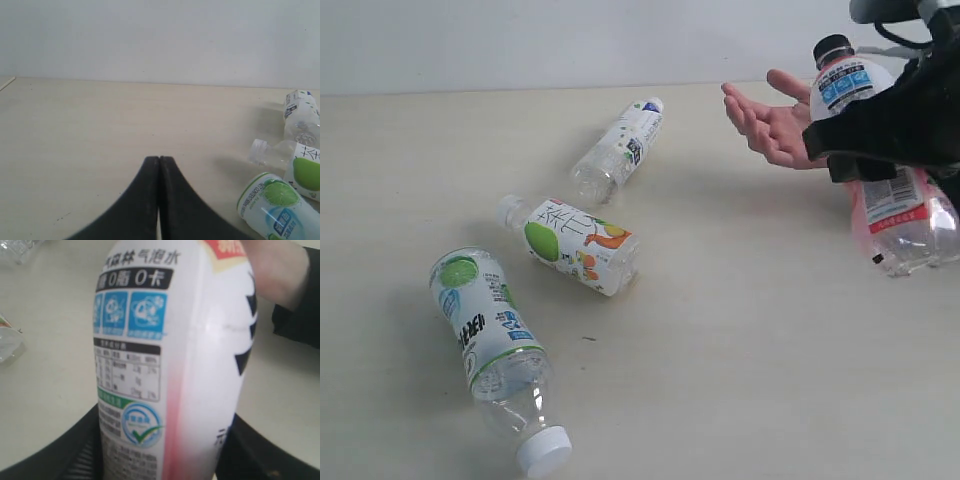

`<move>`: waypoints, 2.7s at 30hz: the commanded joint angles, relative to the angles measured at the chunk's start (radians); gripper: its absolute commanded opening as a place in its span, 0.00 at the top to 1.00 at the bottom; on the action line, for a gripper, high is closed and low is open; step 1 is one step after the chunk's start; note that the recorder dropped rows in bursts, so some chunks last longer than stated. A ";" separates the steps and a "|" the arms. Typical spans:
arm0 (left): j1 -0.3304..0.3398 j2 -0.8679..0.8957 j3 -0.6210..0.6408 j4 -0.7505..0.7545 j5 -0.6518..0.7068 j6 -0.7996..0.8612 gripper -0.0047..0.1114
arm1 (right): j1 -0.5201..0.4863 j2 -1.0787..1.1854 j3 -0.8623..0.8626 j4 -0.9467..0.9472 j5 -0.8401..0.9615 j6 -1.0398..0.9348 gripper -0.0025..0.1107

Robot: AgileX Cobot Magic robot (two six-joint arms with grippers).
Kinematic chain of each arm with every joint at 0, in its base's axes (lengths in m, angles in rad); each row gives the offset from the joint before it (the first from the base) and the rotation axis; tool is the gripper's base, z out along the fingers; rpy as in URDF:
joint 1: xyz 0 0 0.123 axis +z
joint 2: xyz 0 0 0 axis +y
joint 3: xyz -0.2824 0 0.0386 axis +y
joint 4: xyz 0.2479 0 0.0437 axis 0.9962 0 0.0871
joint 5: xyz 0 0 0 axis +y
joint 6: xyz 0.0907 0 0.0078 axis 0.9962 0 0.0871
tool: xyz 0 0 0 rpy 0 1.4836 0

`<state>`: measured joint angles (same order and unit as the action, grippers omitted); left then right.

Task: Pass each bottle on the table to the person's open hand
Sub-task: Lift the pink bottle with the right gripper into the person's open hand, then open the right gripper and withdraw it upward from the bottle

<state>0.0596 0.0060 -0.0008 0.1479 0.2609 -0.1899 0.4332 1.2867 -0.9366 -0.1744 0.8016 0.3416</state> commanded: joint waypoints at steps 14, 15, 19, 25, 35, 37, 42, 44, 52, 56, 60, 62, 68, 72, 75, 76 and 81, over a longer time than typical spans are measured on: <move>0.001 -0.006 0.001 0.006 -0.006 -0.001 0.96 | -0.011 0.343 -0.373 -0.042 0.230 -0.238 0.98; 0.001 -0.006 0.001 0.006 -0.006 -0.001 0.96 | -0.026 0.373 -0.396 -0.040 0.232 -0.238 0.98; 0.001 -0.006 0.001 0.006 -0.006 -0.001 0.96 | -0.071 0.473 -0.454 -0.036 0.245 -0.247 0.98; 0.001 -0.006 0.001 0.006 -0.006 -0.001 0.96 | -0.088 0.569 -0.479 -0.031 0.158 -0.268 0.98; 0.001 -0.006 0.001 0.006 -0.006 -0.001 0.96 | -0.088 0.619 -0.479 -0.008 0.102 -0.263 0.98; 0.001 -0.006 0.001 0.006 -0.006 -0.001 0.96 | -0.088 0.622 -0.479 -0.008 0.102 -0.263 0.98; 0.001 -0.006 0.001 0.006 -0.006 -0.001 0.96 | -0.088 0.621 -0.479 -0.008 0.092 -0.263 0.89; 0.001 -0.006 0.001 0.006 -0.006 -0.001 0.96 | -0.088 0.621 -0.479 -0.008 0.091 -0.263 0.82; 0.001 -0.006 0.001 0.006 -0.006 -0.001 0.96 | -0.088 0.621 -0.479 -0.008 0.093 -0.261 0.40; 0.001 -0.006 0.001 0.006 -0.006 -0.001 0.96 | -0.088 0.621 -0.479 -0.008 0.093 -0.261 0.26; 0.001 -0.006 0.001 0.006 -0.006 -0.001 0.96 | -0.088 0.621 -0.479 -0.008 0.093 -0.261 0.19; 0.001 -0.006 0.001 0.006 -0.006 -0.001 0.96 | -0.088 0.621 -0.479 -0.012 0.093 -0.261 0.18; 0.001 -0.006 0.001 0.006 -0.006 -0.001 0.96 | -0.084 0.526 -0.479 -0.012 0.087 -0.263 0.18; 0.001 -0.006 0.001 0.006 -0.006 -0.001 0.96 | -0.084 0.419 -0.479 -0.010 0.097 -0.263 0.21; 0.001 -0.006 0.001 0.006 -0.006 -0.001 0.96 | -0.084 0.328 -0.454 0.007 0.102 -0.263 0.51; 0.001 -0.006 0.001 0.006 -0.006 -0.001 0.96 | -0.084 0.296 -0.436 0.010 0.093 -0.272 0.64; 0.001 -0.006 0.001 0.006 -0.006 -0.001 0.96 | -0.084 0.097 -0.286 0.010 0.022 -0.306 0.97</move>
<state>0.0596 0.0060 -0.0008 0.1479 0.2609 -0.1899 0.3497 1.4971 -1.2985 -0.1693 0.8611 0.0648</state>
